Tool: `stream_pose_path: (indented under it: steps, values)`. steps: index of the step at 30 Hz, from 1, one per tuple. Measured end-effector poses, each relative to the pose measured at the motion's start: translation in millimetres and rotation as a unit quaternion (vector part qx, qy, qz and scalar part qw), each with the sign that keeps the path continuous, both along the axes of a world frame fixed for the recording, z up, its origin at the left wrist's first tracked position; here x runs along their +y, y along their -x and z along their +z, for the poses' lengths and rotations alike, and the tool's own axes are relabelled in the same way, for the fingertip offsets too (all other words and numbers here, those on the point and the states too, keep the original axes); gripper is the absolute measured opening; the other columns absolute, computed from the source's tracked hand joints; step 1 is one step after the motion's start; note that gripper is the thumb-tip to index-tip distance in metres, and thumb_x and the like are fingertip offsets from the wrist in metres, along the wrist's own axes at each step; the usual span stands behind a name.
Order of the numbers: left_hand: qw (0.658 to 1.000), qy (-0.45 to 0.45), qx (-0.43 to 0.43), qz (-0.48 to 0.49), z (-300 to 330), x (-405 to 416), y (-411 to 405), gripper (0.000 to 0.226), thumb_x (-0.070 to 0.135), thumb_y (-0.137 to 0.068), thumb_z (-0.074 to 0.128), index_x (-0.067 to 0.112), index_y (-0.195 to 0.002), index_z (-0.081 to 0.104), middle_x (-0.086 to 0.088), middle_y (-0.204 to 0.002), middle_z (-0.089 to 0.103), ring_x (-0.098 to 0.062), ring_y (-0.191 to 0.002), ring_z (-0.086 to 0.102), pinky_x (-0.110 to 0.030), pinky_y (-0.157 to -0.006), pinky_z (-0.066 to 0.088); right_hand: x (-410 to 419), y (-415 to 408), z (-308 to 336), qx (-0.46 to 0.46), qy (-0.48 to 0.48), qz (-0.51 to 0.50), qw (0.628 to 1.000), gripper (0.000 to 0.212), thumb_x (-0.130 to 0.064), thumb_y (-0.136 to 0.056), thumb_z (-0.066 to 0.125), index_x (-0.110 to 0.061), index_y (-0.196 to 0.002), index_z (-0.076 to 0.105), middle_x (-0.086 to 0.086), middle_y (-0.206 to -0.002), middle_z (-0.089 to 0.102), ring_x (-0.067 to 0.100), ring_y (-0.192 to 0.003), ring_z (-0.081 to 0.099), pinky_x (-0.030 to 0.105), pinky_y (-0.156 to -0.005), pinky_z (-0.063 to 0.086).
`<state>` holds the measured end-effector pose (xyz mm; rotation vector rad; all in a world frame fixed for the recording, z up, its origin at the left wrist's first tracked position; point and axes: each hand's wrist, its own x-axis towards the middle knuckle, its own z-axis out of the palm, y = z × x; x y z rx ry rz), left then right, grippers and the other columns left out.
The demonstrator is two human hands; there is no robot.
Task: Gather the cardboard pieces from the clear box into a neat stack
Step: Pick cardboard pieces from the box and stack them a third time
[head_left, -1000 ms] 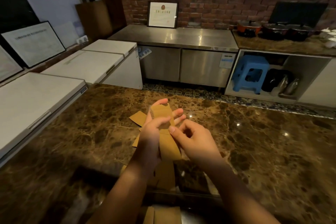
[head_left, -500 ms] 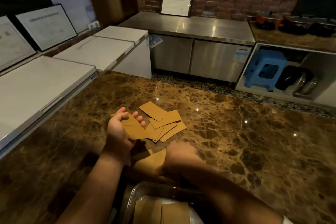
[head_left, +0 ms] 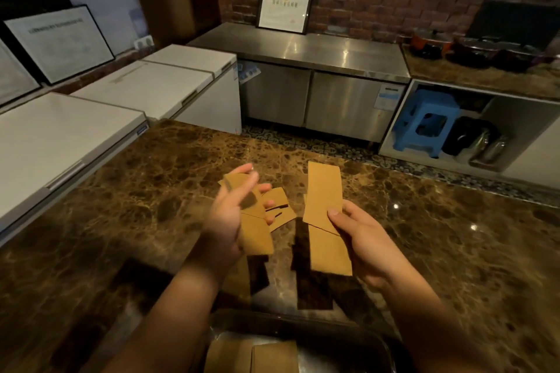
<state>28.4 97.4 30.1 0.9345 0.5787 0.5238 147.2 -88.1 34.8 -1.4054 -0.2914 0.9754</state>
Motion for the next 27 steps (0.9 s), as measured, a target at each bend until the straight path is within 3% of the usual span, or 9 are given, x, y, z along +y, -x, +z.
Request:
stream_pose_path:
  steps: [4,9,13,17,20,22,23,25,27]
  values:
    - [0.992,-0.048,-0.015,-0.115,15.1,-30.8,-13.9,0.047,0.031,-0.075,0.079,0.035,-0.120,0.067,-0.007,-0.108,0.077,-0.025,-0.094,0.075,-0.031,-0.066,0.060,1.7,22.4,17.8,-0.076,-0.029,0.046,0.996,0.024,-0.031,-0.103,0.051,-0.027,-0.123,0.063,-0.005,-0.106,0.078,0.012,-0.096,0.074,0.018,-0.069,0.056]
    - [0.997,-0.060,-0.028,-0.048,23.9,-28.3,-18.3,0.046,0.006,-0.085,0.065,0.041,-0.115,0.067,0.007,-0.093,0.079,-0.014,-0.080,0.075,-0.026,-0.056,0.058,-0.7,32.1,29.1,-0.132,-0.028,0.073,0.988,0.035,-0.047,-0.085,0.063,-0.026,-0.113,0.067,-0.011,-0.100,0.078,0.006,-0.089,0.075,0.014,-0.067,0.055]
    - [0.998,-0.039,-0.053,-0.013,25.7,-19.7,-12.3,0.044,0.007,-0.086,0.064,0.043,-0.112,0.065,0.007,-0.092,0.079,-0.017,-0.079,0.076,-0.030,-0.053,0.059,-14.7,18.9,27.4,-0.128,-0.038,0.049,0.990,0.041,-0.043,-0.077,0.072,-0.025,-0.113,0.069,-0.002,-0.106,0.078,0.015,-0.094,0.075,0.022,-0.070,0.058]
    - [0.997,-0.065,-0.025,-0.033,24.4,-16.2,-8.1,0.047,0.005,-0.083,0.068,0.043,-0.111,0.066,0.003,-0.097,0.079,-0.018,-0.080,0.076,-0.031,-0.054,0.059,-21.4,9.2,33.1,-0.078,-0.131,-0.024,0.988,0.043,-0.036,-0.072,0.077,-0.019,-0.111,0.070,0.008,-0.112,0.076,0.024,-0.096,0.075,0.033,-0.074,0.062]
    - [0.992,-0.088,0.007,-0.089,19.2,-25.4,-10.8,0.045,0.019,-0.074,0.077,0.045,-0.110,0.070,0.000,-0.100,0.079,-0.022,-0.085,0.076,-0.031,-0.058,0.060,-11.8,15.3,35.6,-0.206,-0.089,0.003,0.975,0.034,-0.030,-0.074,0.082,-0.019,-0.103,0.067,-0.002,-0.104,0.077,0.017,-0.093,0.075,0.027,-0.073,0.061]
    - [0.994,-0.070,0.008,-0.088,21.1,-28.8,-13.8,0.029,0.049,-0.079,0.073,0.045,-0.107,0.072,0.000,-0.098,0.079,-0.022,-0.084,0.077,-0.032,-0.059,0.061,-7.6,18.6,35.8,-0.324,-0.076,-0.050,0.942,0.019,-0.019,-0.081,0.080,-0.024,-0.089,0.064,-0.008,-0.098,0.076,0.010,-0.088,0.074,0.023,-0.070,0.059]
    - [0.996,-0.041,0.016,-0.072,20.2,-26.4,-14.7,0.040,0.064,-0.076,0.064,0.042,-0.109,0.072,-0.002,-0.096,0.080,-0.022,-0.081,0.077,-0.035,-0.060,0.062,-8.4,20.0,32.9,-0.405,-0.098,-0.066,0.906,0.020,-0.012,-0.083,0.077,-0.025,-0.086,0.062,-0.011,-0.100,0.075,0.008,-0.089,0.072,0.023,-0.071,0.058]
    - [0.996,0.029,0.047,-0.073,20.2,-20.7,-17.5,0.066,0.076,-0.064,0.056,0.035,-0.115,0.068,-0.012,-0.101,0.077,-0.028,-0.085,0.076,-0.047,-0.070,0.062,-17.8,14.0,23.1,-0.602,-0.139,-0.026,0.786,0.020,-0.005,-0.084,0.068,-0.023,-0.089,0.062,-0.011,-0.108,0.075,0.012,-0.097,0.067,0.026,-0.079,0.055]
    - [0.987,0.029,0.084,-0.134,21.2,-19.0,-14.9,0.072,0.074,-0.056,0.071,0.035,-0.116,0.070,-0.016,-0.115,0.073,-0.036,-0.096,0.074,-0.050,-0.076,0.061,-23.6,11.4,12.7,-0.715,-0.103,0.044,0.690,0.024,-0.015,-0.089,0.062,-0.030,-0.107,0.063,-0.002,-0.112,0.072,0.015,-0.099,0.062,0.031,-0.082,0.051]
